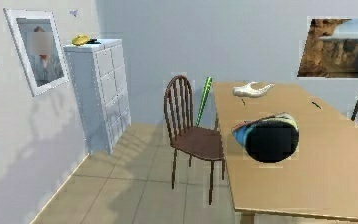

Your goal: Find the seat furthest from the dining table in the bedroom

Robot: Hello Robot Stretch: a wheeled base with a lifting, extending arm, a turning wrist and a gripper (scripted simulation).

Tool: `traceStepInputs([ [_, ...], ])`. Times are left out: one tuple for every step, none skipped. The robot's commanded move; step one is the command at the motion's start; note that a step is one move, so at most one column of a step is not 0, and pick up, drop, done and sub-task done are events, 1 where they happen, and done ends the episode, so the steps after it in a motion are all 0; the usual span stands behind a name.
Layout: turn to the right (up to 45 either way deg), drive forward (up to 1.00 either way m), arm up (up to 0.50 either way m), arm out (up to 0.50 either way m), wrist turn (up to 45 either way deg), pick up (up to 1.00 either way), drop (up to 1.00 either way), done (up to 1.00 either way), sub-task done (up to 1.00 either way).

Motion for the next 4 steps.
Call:
traceStepInputs([
  [0.0, 0.3, 0.0, 0.0, 0.0, 0.0, 0.0, 0.0, 0.0],
  [45.0, 0.0, 0.0, 0.0, 0.0, 0.0, 0.0, 0.0, 0.0],
  [45.0, 0.0, 0.0, 0.0, 0.0, 0.0, 0.0, 0.0, 0.0],
  [45.0, 0.0, 0.0, 0.0, 0.0, 0.0, 0.0, 0.0, 0.0],
])
